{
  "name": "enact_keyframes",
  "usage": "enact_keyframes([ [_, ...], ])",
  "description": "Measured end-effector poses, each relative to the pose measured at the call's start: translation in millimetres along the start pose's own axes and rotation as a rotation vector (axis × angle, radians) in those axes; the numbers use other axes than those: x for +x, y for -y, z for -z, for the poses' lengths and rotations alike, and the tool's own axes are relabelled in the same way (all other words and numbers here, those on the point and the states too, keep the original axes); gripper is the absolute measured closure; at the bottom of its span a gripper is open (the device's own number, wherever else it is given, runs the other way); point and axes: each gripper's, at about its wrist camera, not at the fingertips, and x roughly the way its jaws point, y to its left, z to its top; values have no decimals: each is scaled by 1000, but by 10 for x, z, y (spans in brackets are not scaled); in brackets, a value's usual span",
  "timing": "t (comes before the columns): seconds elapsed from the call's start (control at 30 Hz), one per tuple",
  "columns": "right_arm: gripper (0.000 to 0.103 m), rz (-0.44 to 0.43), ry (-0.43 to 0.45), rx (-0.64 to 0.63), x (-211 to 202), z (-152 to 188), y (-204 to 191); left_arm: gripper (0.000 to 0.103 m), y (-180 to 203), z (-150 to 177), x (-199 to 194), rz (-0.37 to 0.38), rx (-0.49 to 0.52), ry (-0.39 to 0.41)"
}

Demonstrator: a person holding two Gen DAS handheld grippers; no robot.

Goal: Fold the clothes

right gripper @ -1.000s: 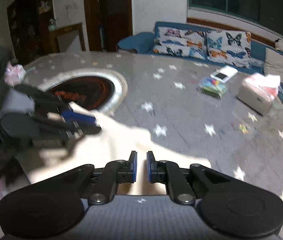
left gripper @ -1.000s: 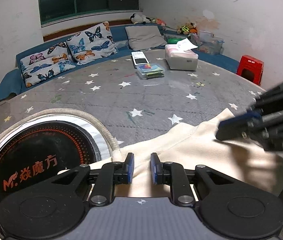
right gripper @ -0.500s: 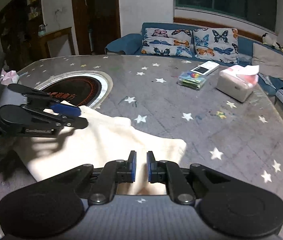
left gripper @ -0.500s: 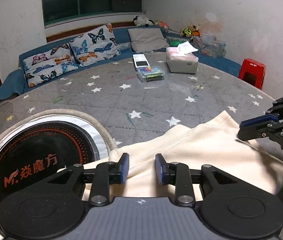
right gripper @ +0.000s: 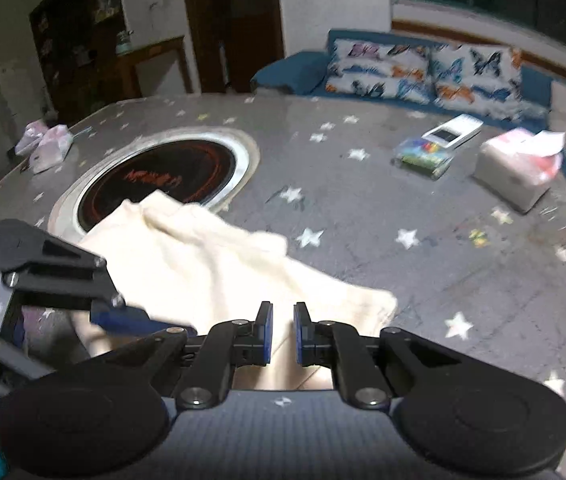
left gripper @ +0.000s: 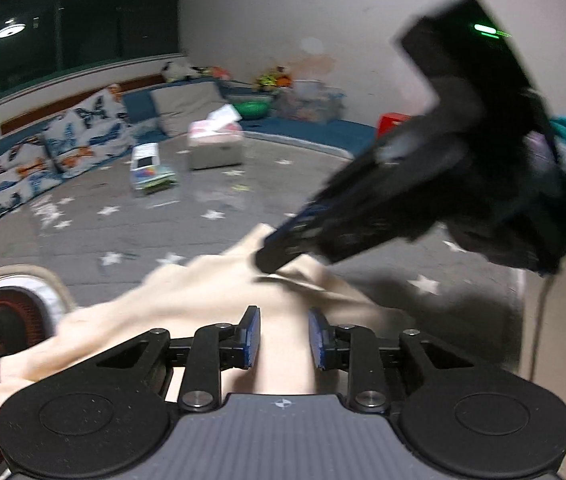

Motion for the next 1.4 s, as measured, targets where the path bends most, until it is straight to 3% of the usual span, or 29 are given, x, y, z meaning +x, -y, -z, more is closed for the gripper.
enact_keyframes([
  [0.27, 93, -22, -46, -2, 167, 3, 92, 77, 210, 55, 90, 107, 15, 4],
  [0.5, 92, -16, -41, 3, 171, 15, 90, 75, 193, 73, -42, 85, -23, 16],
  [0.8, 91, 28, 6, -22, 44, -50, -42, 74, -327, 268, -637, -171, -148, 24],
  [1.0, 91, -23, 61, -93, 8, -263, -378, 74, -707, 510, -911, -320, -253, 4],
  [1.4, 91, -63, 23, -193, 731, -609, -1025, 74, -838, 743, -1017, -307, -332, -16],
])
